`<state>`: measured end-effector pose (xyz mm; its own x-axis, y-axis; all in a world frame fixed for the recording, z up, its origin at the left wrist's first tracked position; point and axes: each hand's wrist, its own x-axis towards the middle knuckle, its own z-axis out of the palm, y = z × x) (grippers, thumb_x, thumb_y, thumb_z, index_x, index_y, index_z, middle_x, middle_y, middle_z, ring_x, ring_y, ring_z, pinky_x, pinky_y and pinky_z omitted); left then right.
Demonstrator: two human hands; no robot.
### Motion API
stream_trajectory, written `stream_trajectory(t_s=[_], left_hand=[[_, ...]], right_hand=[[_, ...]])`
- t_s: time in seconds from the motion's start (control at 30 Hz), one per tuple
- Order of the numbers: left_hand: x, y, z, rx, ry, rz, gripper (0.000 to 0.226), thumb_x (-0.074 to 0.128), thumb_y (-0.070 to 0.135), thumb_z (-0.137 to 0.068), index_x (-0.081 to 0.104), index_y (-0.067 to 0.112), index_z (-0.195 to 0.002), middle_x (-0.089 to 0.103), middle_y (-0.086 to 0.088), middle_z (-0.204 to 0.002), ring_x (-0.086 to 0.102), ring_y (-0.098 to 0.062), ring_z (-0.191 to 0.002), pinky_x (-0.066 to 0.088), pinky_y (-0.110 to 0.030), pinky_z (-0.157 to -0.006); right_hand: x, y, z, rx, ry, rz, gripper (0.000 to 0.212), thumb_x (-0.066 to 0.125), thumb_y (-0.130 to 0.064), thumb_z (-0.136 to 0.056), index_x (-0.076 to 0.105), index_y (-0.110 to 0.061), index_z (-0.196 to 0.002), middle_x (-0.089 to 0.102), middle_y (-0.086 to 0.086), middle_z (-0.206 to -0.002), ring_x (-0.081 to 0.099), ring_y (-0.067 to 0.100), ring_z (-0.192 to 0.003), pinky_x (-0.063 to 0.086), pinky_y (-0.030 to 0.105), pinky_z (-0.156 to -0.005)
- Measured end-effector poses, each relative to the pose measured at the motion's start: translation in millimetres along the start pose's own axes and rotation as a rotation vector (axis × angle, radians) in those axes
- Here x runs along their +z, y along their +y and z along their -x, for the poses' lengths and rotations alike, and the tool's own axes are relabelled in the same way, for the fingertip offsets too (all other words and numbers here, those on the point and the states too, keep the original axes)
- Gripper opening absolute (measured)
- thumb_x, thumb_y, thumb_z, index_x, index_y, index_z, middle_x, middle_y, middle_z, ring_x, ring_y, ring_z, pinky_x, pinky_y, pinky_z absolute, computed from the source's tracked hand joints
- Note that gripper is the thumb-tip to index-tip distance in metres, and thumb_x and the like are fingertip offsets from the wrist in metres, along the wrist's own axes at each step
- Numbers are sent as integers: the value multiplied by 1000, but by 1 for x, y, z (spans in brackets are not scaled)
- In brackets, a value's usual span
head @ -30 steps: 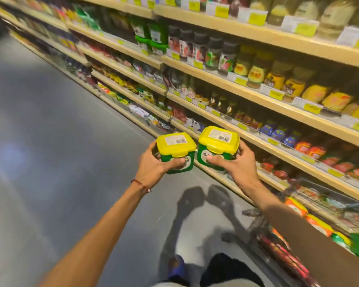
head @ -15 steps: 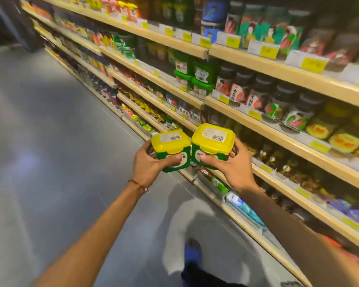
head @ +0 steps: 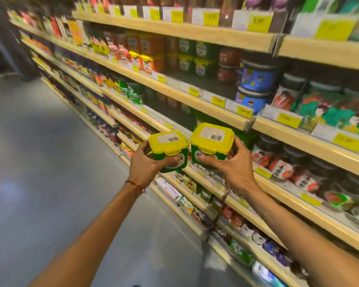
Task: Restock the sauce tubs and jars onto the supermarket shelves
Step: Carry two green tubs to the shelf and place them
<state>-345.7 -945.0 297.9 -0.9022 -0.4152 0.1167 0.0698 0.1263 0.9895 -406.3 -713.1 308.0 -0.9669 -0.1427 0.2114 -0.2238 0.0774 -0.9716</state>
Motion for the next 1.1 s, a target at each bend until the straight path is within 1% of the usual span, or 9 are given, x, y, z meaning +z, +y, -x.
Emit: stream_trajectory(t_s=[0.13,0.27,0.33,0.47,0.57,0.67,0.83,0.97,1.1], left_hand=[[-32,1,-81,54,-92,27,83,98,30,-46,65,19,-121,76,6,-110,73,-9,-99,59,-21,-78],[-63,8,-160,84,-210,4,80,98,16,-56,62,8,-127,76,3,-109,74,-8,-97,57,-18,-77],[-73,15,-198,118,-274,-5,86,100,23,-53,60,10,-129,75,3,-112,73,-9,-100,57,-19,-79],[-76,18,-261,133,-344,60,80,94,7,-58,58,7,-130,74,0,-115,72,-7,-101,58,-22,-83],[-71,19,-307,143,-371,83,92,100,17,-49,59,7,-131,74,-4,-119,71,-18,-109,59,-33,-93],[-62,22,-347,185,-380,95,99,97,32,-44,57,9,-132,73,-2,-120,71,-15,-109,58,-27,-89],[-40,29,-402,225,-367,135,97,100,21,-49,56,7,-133,72,-4,-121,70,-17,-111,58,-22,-85],[-26,39,-439,270,-399,119,98,95,35,-47,55,10,-132,71,-1,-122,69,-12,-111,57,-25,-93],[-20,38,-474,255,-477,0,93,96,42,-49,54,11,-126,72,2,-115,71,-13,-104,59,-36,-94]], right_hand=[[46,-7,-47,-27,133,-2,85,101,-22,-57,61,-14,-131,75,-5,-121,70,10,-113,56,39,-102],[92,-16,-83,-45,268,28,77,100,-18,-59,63,-13,-127,76,-6,-116,72,10,-109,57,34,-98],[111,-19,-101,-54,331,41,77,101,-20,-58,63,-14,-125,76,-5,-116,72,11,-108,58,36,-98],[140,-23,-137,-90,468,119,90,102,-41,-52,59,-22,-127,73,-7,-119,69,10,-111,58,40,-98],[150,-24,-168,-130,542,166,98,101,-52,-47,57,-24,-130,71,-7,-122,68,12,-115,56,46,-100],[153,-25,-202,-159,556,234,101,99,-58,-47,55,-29,-133,69,-9,-125,66,12,-118,55,47,-100],[150,-21,-251,-179,541,314,105,98,-64,-46,52,-36,-136,68,-13,-128,63,13,-122,55,46,-101],[152,-26,-288,-125,554,401,85,93,-73,-42,58,-28,-105,72,-9,-106,68,17,-106,59,47,-88],[160,-28,-314,-20,584,439,80,94,-69,-38,64,-18,-92,70,0,-96,68,16,-91,56,22,-66]])
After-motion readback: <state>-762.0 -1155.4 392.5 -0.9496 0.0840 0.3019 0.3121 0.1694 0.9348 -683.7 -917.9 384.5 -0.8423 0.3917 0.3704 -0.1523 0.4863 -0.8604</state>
